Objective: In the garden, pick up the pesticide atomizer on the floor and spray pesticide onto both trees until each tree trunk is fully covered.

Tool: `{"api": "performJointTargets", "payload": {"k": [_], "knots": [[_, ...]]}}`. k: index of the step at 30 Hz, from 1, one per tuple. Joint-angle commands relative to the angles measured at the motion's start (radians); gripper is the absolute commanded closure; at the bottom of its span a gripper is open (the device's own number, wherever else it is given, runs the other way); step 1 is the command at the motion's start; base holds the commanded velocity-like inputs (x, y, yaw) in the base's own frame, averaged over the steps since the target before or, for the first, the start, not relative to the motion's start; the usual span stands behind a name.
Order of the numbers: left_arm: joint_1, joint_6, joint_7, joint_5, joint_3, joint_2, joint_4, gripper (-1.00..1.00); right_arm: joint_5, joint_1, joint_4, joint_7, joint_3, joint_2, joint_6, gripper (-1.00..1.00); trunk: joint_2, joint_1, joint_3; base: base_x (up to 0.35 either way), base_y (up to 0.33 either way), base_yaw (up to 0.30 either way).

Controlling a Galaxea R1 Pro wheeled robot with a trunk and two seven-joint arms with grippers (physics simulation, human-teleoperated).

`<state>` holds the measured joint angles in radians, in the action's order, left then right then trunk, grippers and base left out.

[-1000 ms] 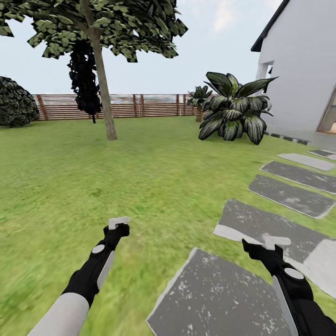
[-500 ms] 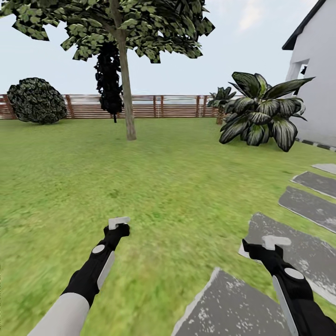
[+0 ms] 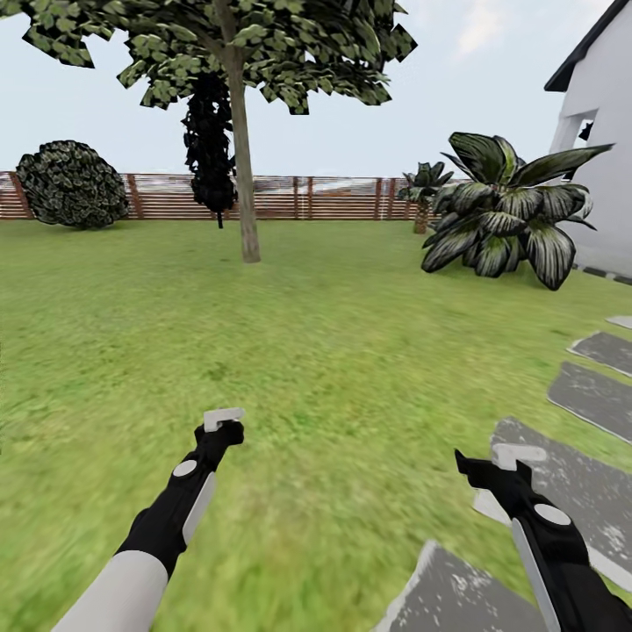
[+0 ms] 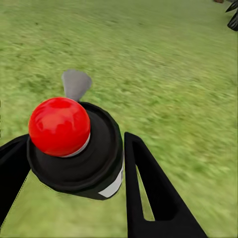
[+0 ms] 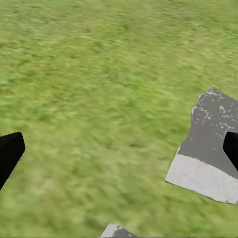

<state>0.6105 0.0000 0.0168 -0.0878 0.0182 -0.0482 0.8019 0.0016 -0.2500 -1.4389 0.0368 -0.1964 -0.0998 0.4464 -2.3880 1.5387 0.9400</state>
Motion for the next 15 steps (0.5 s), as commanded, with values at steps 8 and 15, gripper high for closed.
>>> {"api": "performJointTargets", "payload": {"k": [8, 15], "knots": [[0.000, 0.000, 0.000, 0.000, 0.000, 0.000, 0.000, 1.00, 0.001, 0.000, 0.001, 0.000, 0.000, 0.001, 0.000, -1.00, 0.000, 0.000, 0.004, 0.327, 0.072, 0.198], [0.000, 0.000, 0.000, 0.000, -0.001, -0.001, 0.000, 1.00, 0.008, 0.000, 0.002, 0.000, 0.003, 0.002, 0.000, -1.00, 0.000, 0.000, 0.008, 0.327, 0.072, 0.164]]}}
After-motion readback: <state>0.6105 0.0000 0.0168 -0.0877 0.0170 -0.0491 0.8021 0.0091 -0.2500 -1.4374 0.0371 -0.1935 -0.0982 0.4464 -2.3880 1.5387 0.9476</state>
